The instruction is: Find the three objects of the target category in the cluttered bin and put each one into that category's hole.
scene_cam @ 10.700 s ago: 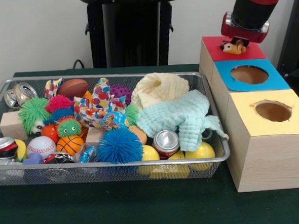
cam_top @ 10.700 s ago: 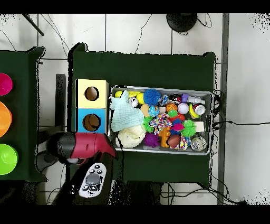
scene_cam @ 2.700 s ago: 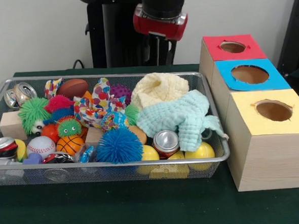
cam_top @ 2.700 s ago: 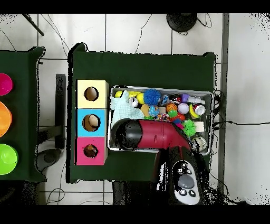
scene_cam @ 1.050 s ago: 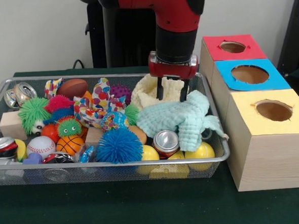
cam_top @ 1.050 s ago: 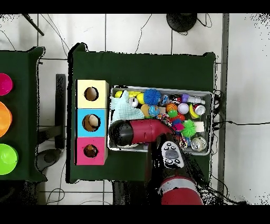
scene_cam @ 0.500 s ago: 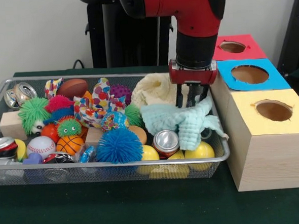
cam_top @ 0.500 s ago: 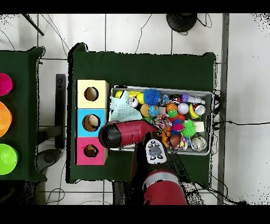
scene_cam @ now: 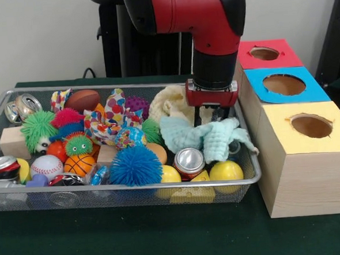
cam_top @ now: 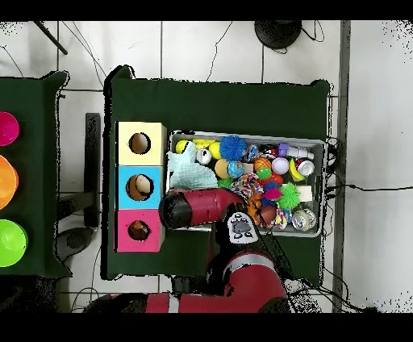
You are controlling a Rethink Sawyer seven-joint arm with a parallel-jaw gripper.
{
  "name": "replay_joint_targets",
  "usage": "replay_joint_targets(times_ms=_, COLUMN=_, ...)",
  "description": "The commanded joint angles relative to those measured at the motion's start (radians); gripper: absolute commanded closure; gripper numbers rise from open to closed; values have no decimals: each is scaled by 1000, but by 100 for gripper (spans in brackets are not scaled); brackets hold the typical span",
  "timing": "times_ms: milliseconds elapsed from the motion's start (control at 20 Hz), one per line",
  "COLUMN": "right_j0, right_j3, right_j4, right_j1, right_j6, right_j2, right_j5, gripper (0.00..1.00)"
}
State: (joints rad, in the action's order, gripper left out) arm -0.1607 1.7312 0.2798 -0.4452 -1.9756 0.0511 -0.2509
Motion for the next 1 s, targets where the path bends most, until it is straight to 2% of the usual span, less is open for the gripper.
replay_joint_targets(times_ms=50, right_j0=-27, right_j3=-49, right_j4=12, right_j1=100, right_j6=-97, right_j2=21, right_j5=75, gripper=0)
replay_joint_targets(times_ms=350, right_j0=-25, right_j3=-45, right_j4=6, right_j1=83, right_j6=-87, right_j2=19, right_j5=55, gripper=0)
replay_joint_targets(times_ms=400, right_j0=-25, right_j3=-44, right_j4=3, right_j1=79, right_j6=-85, right_j2=20, right_j5=49, gripper=100)
replay_joint_targets(times_ms=700, right_j0=-39, right_j3=-27, right_j4=-8, right_j1=16, right_j6=-61, right_j2=30, right_j5=-28, gripper=100)
replay_joint_targets(times_ms=900, right_j0=-89, right_j3=-6, right_j4=-15, right_j1=-51, right_j6=-20, right_j2=56, right_j5=-91, gripper=100)
replay_joint_targets(times_ms=1000, right_j0=-115, right_j3=-25, right_j4=-18, right_j1=-91, right_j6=26, right_j2=69, right_j5=-164, gripper=100)
